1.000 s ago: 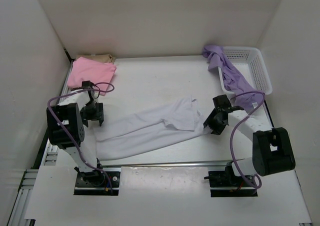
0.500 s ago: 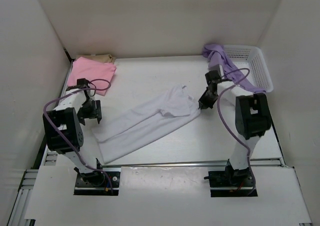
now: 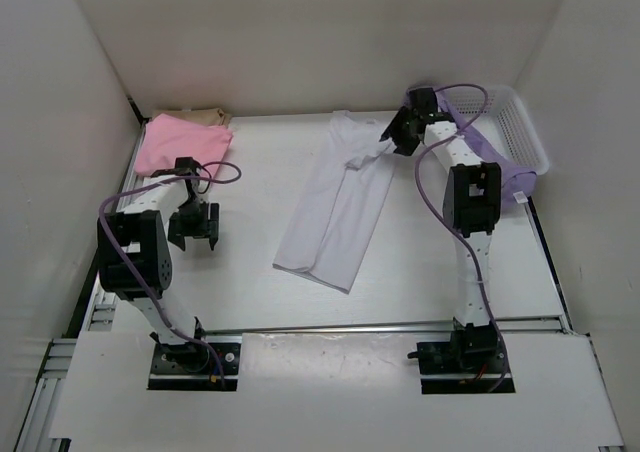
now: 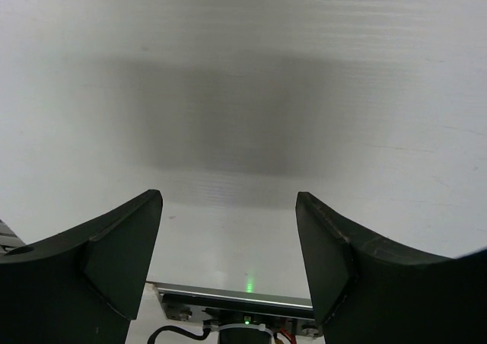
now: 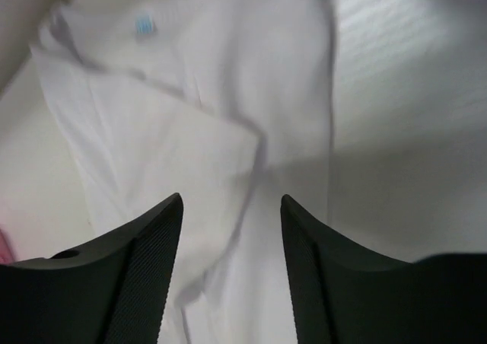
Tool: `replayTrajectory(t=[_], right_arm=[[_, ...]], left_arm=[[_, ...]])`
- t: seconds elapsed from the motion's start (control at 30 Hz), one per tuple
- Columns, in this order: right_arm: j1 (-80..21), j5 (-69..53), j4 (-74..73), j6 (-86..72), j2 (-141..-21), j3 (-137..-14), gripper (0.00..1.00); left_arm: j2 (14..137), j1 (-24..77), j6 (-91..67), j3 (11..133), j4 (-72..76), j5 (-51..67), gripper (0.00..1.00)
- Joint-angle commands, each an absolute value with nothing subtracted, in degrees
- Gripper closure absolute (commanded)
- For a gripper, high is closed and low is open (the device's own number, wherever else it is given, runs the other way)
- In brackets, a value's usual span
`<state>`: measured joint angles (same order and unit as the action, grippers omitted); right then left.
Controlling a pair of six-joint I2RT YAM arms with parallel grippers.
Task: Fold and stack the t-shirts
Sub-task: Rotate the tshirt 90 degrees
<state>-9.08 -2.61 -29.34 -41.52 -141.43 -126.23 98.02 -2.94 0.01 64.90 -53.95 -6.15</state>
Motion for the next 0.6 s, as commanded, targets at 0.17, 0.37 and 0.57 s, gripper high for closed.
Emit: replayTrajectory(t=[0.17, 0.37, 0.57], right_arm=[[-17.22, -0.30, -28.83, -31.91, -120.09, -112.17, 0.36], [-22.76, 10.45, -28.83, -32.08, -97.15, -94.10, 0.35], [-32.15, 13.27, -28.31, -38.31, -76.57, -67.22, 0.35]], left_arm=[[96.42, -1.32, 0.00, 68.20, -56.33, -4.22, 0.18], [86.59, -1.32, 0.00, 68.82, -58.62, -8.42, 0.17], [67.96, -3.77, 0.00, 63.47, -57.49, -10.82, 0.00]])
